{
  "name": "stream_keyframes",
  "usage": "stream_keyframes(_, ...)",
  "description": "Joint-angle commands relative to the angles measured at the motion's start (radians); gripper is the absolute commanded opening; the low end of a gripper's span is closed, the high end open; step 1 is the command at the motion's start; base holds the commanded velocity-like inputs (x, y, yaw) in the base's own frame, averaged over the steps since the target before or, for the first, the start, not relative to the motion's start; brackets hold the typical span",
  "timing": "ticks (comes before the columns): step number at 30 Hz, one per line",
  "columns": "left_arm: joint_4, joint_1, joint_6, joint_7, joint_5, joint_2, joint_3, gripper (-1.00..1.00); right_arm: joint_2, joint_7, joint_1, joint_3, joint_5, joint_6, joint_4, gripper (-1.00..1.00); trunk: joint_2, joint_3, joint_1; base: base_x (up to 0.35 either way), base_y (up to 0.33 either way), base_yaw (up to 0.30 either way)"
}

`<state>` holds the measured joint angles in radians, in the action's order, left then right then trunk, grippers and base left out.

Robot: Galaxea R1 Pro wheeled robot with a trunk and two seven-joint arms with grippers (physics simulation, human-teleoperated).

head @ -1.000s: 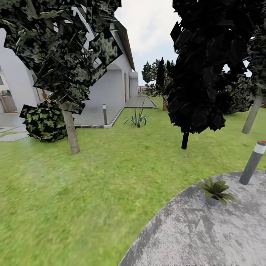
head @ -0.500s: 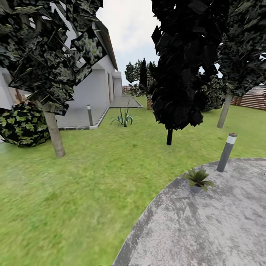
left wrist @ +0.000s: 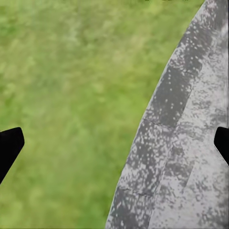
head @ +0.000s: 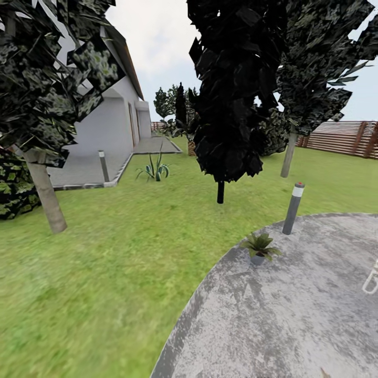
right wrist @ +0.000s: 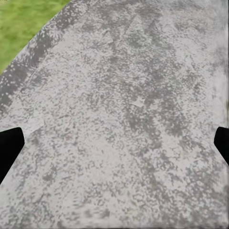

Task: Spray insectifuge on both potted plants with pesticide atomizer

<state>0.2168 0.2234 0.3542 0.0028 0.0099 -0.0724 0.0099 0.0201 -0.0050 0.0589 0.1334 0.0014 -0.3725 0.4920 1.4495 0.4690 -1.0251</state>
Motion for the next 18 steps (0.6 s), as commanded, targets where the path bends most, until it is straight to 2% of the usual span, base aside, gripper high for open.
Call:
stream_keyframes(1,0.000,0.000,0.003,0.000,0.001,0.000,0.001,1.00,0.000,0.000,0.001,0.001,0.000,-0.003,-0.001,1.00,0.001,0.001,0.000,0.000,0.000,-0.276)
stream_keyframes(18,0.000,0.000,0.003,0.000,0.001,0.000,0.000,1.00,0.000,0.000,0.001,0.000,0.000,-0.003,-0.001,1.00,0.001,0.002,0.000,0.000,0.000,-0.276)
